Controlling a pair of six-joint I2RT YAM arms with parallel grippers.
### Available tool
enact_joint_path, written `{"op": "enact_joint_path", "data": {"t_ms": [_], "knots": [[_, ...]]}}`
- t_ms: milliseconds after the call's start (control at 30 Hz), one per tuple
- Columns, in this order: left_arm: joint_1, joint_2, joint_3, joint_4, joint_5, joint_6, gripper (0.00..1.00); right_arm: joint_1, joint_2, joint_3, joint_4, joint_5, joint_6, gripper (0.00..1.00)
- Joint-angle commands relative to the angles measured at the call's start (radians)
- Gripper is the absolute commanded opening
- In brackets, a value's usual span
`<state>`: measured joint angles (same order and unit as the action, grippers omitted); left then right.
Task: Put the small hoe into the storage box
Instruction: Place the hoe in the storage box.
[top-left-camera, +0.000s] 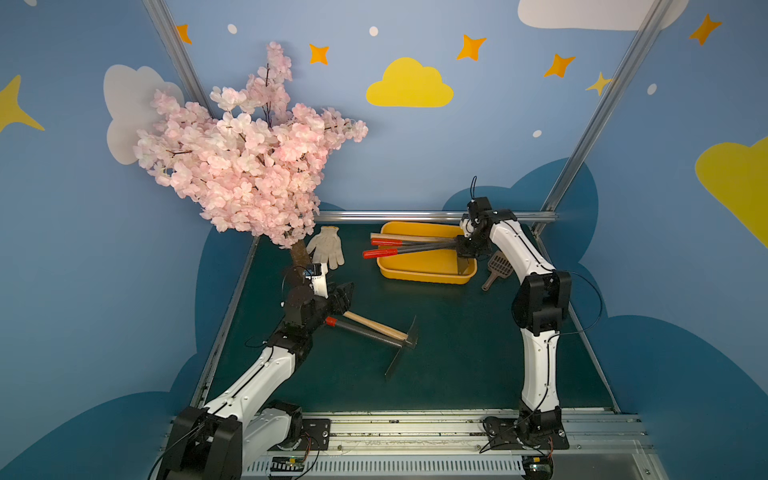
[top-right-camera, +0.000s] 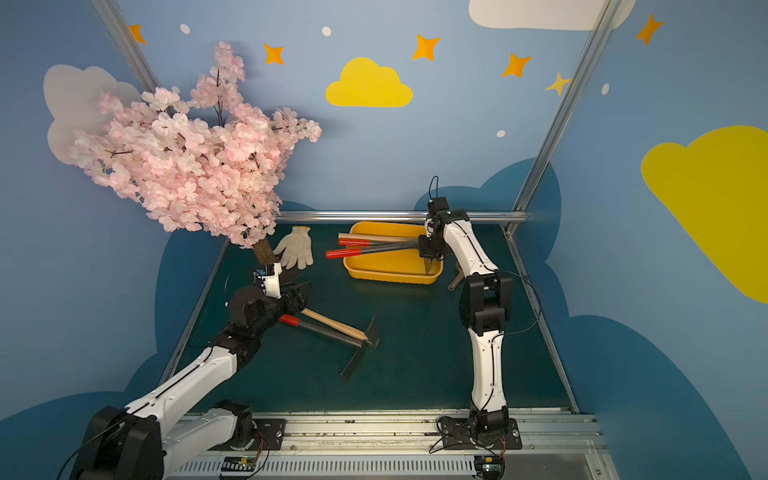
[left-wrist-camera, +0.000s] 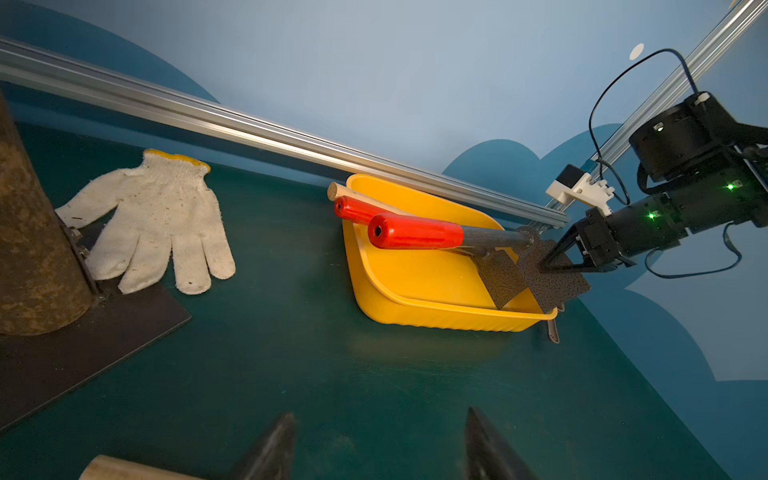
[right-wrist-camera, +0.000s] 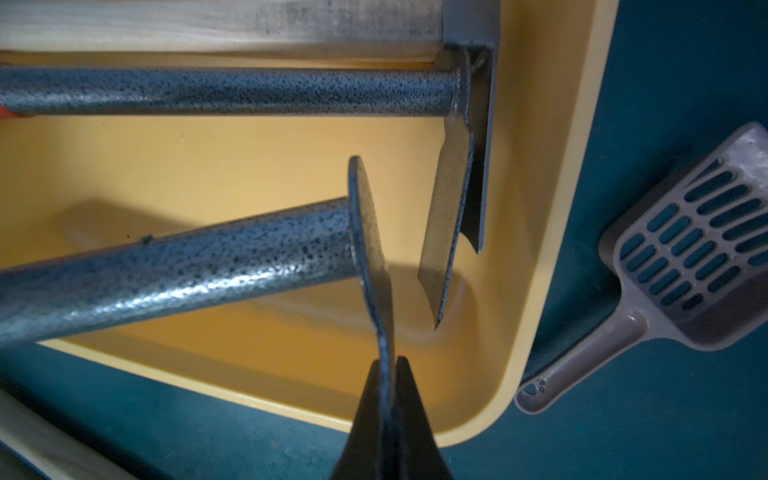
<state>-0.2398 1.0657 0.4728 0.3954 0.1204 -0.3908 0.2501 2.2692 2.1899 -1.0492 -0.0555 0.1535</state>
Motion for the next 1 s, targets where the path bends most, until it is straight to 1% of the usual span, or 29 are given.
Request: {"op": "enact_joint_path", "data": {"t_ms": [0, 167, 400, 967], "knots": [[0.007, -0.015, 0.017, -0.023, 0.007, 0.017, 0.65, -0.004, 0.05, 0.047, 0.023, -0.012, 0.01, 0.0], [0.011, -0.015, 0.011, -0.027, 0.005, 0.017, 0.65, -0.008, 0.094, 0.082, 0.025, -0.01, 0.01, 0.0], [0.013, -0.002, 0.005, -0.011, 0.004, 0.012, 0.65, -0.017, 0.127, 0.086, 0.029, -0.032, 0.025, 0.0], [0.023, -0.02, -0.01, -0.029, -0.001, 0.013, 0.65, -0.037, 0.197, 0.086, 0.106, -0.034, 0.115, 0.0]]}}
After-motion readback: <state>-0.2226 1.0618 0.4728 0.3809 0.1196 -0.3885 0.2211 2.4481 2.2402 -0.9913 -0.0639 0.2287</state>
